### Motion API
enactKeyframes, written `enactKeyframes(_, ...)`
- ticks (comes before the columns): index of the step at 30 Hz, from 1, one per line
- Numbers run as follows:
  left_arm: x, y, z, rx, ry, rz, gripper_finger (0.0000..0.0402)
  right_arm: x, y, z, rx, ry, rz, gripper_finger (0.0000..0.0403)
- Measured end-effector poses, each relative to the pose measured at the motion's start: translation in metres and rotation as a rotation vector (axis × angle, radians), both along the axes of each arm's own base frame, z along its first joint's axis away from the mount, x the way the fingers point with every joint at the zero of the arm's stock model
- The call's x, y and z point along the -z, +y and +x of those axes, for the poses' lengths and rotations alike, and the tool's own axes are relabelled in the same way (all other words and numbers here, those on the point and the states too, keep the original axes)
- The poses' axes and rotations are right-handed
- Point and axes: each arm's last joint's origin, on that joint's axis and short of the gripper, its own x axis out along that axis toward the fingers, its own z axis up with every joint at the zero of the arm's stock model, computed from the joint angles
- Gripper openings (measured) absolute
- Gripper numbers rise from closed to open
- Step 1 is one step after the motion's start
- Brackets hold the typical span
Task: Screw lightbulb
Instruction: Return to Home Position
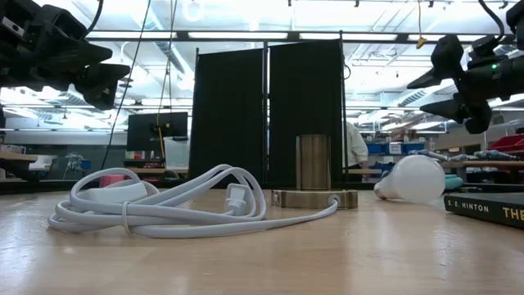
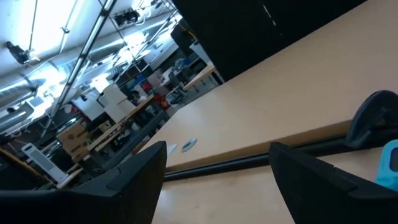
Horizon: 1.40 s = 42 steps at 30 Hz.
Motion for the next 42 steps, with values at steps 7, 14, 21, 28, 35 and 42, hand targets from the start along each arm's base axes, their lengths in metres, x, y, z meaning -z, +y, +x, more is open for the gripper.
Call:
enactKeyframes(7, -0.001, 0.000, 0.000, 0.001, -0.010, -0.001, 0.0178, 0.000, 0.000, 0.000, 0.000, 0.000, 0.000, 0.0293)
enactKeyframes(14, -0.003, 0.000, 0.000, 0.001, -0.035, -0.001, 0.0178, 0.000, 0.000, 0.000, 0.000, 0.000, 0.000, 0.0294)
enactKeyframes(21, -0.003, 0.000, 0.000, 0.001, -0.034, -0.001, 0.0178, 0.000, 0.000, 0.000, 0.000, 0.000, 0.000, 0.0294)
enactKeyframes(28, -0.003, 0.000, 0.000, 0.001, -0.034, -0.001, 0.0178, 0.000, 0.000, 0.000, 0.000, -0.001, 0.000, 0.0293)
enactKeyframes(35, -0.003, 0.000, 0.000, 0.001, -0.034, -0.001, 0.0178, -0.001, 0.001, 0.000, -0.018, -0.047, 0.026, 0.0295)
enactKeyframes(42, -0.003, 0.000, 0.000, 0.001, -0.034, -0.001, 0.0178, -0.011, 0.014, 0.008, -0.419, 0.013, -0.182, 0.0295)
